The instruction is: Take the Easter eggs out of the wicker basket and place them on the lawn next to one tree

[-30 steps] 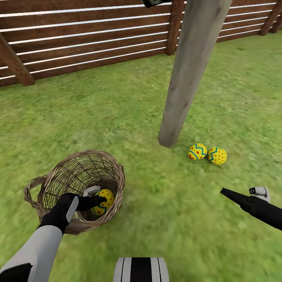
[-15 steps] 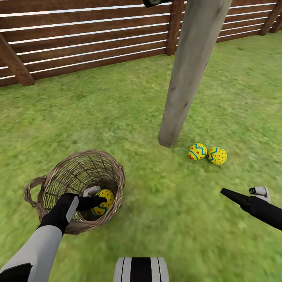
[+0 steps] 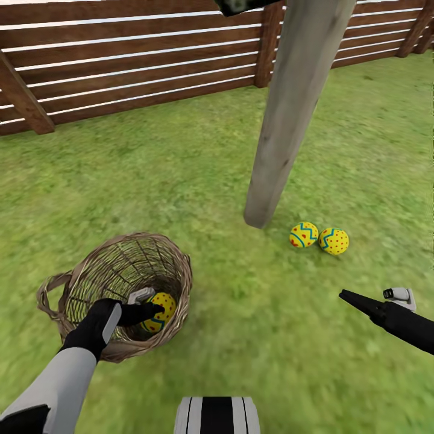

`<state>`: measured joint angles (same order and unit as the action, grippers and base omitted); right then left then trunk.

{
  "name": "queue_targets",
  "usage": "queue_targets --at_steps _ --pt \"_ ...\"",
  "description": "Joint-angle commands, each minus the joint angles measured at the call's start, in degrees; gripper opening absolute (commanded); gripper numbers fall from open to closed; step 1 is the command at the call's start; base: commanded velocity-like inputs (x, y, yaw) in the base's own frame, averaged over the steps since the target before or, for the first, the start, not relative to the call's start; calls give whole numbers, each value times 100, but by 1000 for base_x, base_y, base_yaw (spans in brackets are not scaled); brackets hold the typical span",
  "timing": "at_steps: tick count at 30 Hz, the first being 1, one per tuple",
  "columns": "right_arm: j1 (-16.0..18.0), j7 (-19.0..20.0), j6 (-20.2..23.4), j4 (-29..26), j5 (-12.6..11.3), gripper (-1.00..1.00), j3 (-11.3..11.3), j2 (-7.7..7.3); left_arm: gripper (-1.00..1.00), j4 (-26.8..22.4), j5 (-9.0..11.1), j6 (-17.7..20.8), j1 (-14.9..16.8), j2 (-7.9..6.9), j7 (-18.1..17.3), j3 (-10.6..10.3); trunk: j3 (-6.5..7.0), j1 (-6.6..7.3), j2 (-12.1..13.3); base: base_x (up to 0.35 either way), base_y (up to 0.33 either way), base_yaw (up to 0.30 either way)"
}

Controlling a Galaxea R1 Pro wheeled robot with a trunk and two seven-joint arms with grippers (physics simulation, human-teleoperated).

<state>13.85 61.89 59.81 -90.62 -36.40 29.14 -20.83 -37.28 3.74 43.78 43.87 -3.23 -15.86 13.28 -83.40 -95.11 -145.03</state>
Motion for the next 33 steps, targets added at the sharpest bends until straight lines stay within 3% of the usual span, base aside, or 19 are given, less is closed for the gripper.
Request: queue_targets --at_steps 1,18,33 --pt "3 25 19 1 19 100 5 0 -100 91 -207 -195 -2 -2 21 25 18 1 1 0 0 0" --pt "3 24 19 1 19 100 10 0 -100 93 -207 -187 -2 -2 29 25 107 11 7 0 0 0" --pt "3 124 19 1 19 100 35 0 -100 107 -219 -156 -2 -2 30 25 439 50 27 0 0 0"
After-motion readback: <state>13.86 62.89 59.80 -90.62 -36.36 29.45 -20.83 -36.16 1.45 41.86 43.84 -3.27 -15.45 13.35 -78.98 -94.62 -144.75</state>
